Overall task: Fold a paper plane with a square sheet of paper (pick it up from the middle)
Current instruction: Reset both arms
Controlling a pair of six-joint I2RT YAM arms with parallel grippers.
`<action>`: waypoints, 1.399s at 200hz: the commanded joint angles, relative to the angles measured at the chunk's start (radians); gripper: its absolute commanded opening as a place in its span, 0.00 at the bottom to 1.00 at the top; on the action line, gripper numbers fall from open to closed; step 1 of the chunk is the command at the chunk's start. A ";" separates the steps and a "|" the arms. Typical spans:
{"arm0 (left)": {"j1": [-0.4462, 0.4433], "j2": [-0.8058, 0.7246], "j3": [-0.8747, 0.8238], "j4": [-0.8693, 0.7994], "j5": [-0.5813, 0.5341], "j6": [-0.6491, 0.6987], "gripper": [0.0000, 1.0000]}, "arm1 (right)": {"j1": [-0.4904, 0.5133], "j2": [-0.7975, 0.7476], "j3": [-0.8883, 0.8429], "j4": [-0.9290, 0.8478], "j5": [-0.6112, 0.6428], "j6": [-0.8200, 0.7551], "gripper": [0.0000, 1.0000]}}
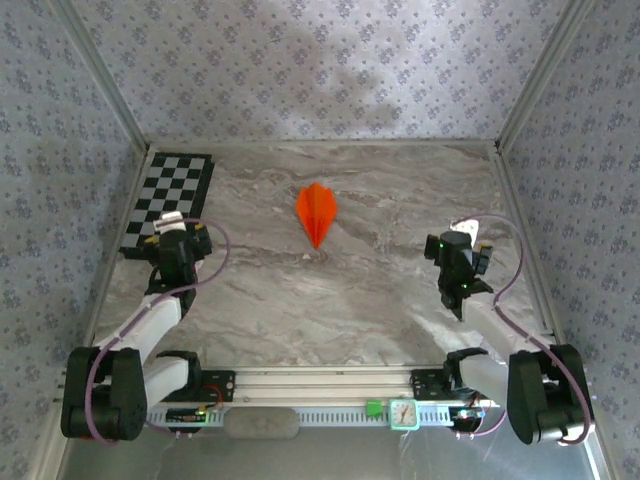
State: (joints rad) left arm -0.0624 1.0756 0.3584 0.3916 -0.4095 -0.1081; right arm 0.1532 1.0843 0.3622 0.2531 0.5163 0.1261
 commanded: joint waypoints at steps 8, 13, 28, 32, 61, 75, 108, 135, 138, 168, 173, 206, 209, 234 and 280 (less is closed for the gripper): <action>0.041 0.038 -0.073 0.282 0.145 0.066 1.00 | -0.046 0.079 -0.067 0.320 -0.056 -0.062 1.00; 0.054 0.058 -0.085 0.325 0.173 0.065 1.00 | -0.054 0.100 -0.074 0.363 -0.075 -0.073 1.00; 0.100 0.122 -0.092 0.396 0.290 0.044 1.00 | -0.065 0.159 -0.078 0.460 -0.114 -0.109 1.00; 0.107 0.140 -0.093 0.411 0.322 0.043 1.00 | -0.067 0.178 -0.081 0.485 -0.122 -0.113 1.00; 0.110 0.227 -0.103 0.516 0.428 0.063 1.00 | -0.127 0.285 -0.097 0.667 -0.279 -0.142 1.00; 0.112 0.270 -0.097 0.540 0.462 0.075 1.00 | -0.146 0.337 -0.107 0.728 -0.343 -0.145 1.00; 0.115 0.369 -0.064 0.564 0.471 0.071 1.00 | -0.154 0.433 -0.105 0.807 -0.400 -0.162 1.00; 0.115 0.444 -0.033 0.572 0.456 0.064 1.00 | -0.155 0.432 -0.084 0.762 -0.402 -0.165 1.00; 0.116 0.448 -0.032 0.572 0.453 0.064 1.00 | -0.154 0.433 -0.080 0.754 -0.402 -0.165 1.00; 0.115 0.449 -0.010 0.528 0.430 0.055 1.00 | -0.153 0.440 0.010 0.595 -0.350 -0.143 1.00; 0.115 0.449 -0.003 0.515 0.429 0.057 1.00 | -0.154 0.441 0.023 0.575 -0.365 -0.134 1.00; 0.082 0.458 0.060 0.410 0.364 0.077 1.00 | -0.164 0.440 0.019 0.583 -0.368 -0.135 1.00; 0.078 0.459 0.060 0.408 0.360 0.079 1.00 | -0.164 0.439 0.018 0.583 -0.369 -0.134 1.00; 0.071 0.459 0.056 0.417 0.348 0.085 1.00 | -0.163 0.441 0.018 0.584 -0.368 -0.135 1.00; 0.071 0.458 0.061 0.410 0.358 0.087 1.00 | -0.164 0.441 0.019 0.583 -0.369 -0.134 1.00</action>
State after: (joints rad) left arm 0.0101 1.5269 0.4034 0.8078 -0.0441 -0.0338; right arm -0.0044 1.5169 0.3676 0.8429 0.1379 -0.0162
